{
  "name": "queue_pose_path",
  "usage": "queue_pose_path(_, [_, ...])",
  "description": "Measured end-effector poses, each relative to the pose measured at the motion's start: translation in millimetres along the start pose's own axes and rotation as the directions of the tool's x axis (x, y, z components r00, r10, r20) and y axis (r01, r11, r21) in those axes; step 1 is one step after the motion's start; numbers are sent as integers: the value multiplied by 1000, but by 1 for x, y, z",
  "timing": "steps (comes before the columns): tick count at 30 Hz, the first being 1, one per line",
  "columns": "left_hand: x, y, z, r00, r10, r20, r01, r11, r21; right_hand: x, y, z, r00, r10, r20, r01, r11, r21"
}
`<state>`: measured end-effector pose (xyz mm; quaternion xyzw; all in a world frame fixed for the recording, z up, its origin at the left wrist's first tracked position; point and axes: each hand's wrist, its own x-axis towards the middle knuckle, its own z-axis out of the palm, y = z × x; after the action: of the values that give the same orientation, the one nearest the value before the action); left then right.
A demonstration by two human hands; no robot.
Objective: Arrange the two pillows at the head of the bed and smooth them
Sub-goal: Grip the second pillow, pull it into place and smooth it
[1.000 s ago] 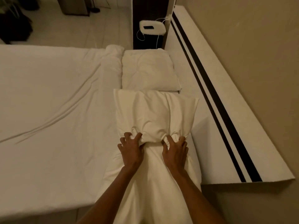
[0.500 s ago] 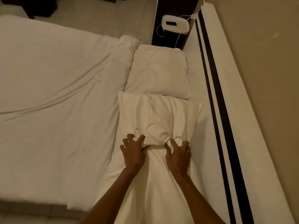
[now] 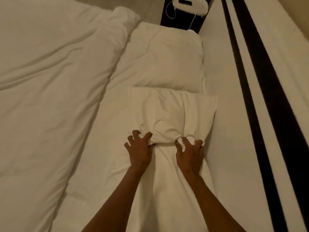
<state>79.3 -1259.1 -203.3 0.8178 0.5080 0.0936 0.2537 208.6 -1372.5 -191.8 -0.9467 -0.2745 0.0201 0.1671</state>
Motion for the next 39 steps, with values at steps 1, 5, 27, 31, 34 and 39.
queue_pose_path(1, [5, -11, 22, 1000, -12, -10, 12, 1000, -16, 0, 11, 24, 1000, -2, -16, 2, 1000, -10])
queue_pose_path(5, [7, -46, 86, 982, 83, -170, -74, 995, 59, 1, 44, 83, 982, 18, -187, -22, 1000, -19])
queue_pose_path(27, [-5, -68, 60, 984, 67, -166, -79, 994, -69, -7, 52, 60, 985, 44, -170, -32, 997, 71])
queue_pose_path(31, [-14, -79, 52, 996, 5, -84, -9, 999, -43, -19, 61, 51, 993, 78, -94, -68, 992, 108])
queue_pose_path(34, [-15, -69, 45, 995, 36, -98, -35, 999, 15, -20, 56, 50, 996, 58, -66, -53, 996, 72])
queue_pose_path(39, [5, -44, 31, 986, -35, -161, 22, 996, -82, -11, 25, 46, 989, 27, -144, -19, 998, 56])
